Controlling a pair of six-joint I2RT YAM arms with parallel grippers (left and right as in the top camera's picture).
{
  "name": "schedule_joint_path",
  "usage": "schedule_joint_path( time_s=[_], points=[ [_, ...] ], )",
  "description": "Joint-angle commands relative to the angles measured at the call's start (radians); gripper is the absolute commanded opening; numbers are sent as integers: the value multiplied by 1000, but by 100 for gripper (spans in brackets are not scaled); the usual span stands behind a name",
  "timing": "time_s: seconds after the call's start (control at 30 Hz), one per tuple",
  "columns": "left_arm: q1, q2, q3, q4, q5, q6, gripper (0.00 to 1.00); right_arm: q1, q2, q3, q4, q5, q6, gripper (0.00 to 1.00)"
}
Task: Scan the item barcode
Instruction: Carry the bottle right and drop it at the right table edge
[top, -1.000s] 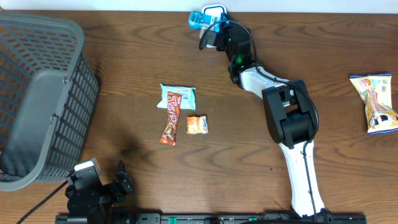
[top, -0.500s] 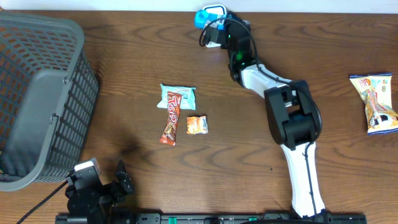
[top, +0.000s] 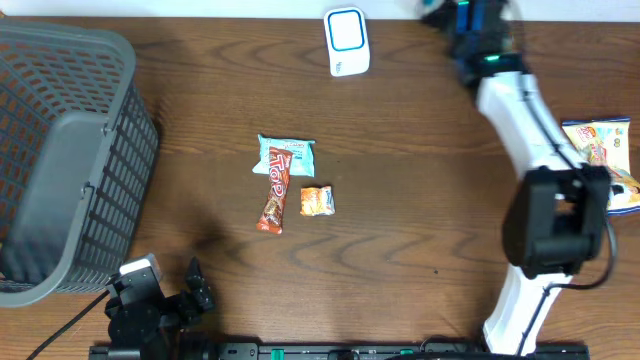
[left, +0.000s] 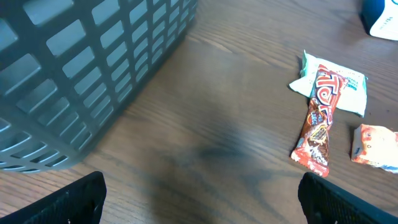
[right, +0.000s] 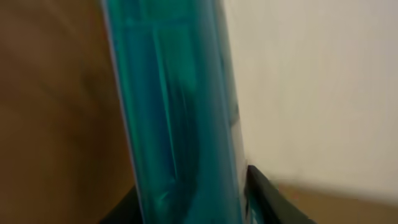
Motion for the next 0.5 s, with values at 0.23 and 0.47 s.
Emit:
schedule_joint_path(
  time_s=[0.23,0.47],
  points=[
    [-3,-3,-3,-2,-9,-2,99,-269,45,-90,-123,-93,336,1],
    [-3,-3,-3,-2,-9,-2,99,-425,66,-196,-98,-105,347,1]
  ],
)
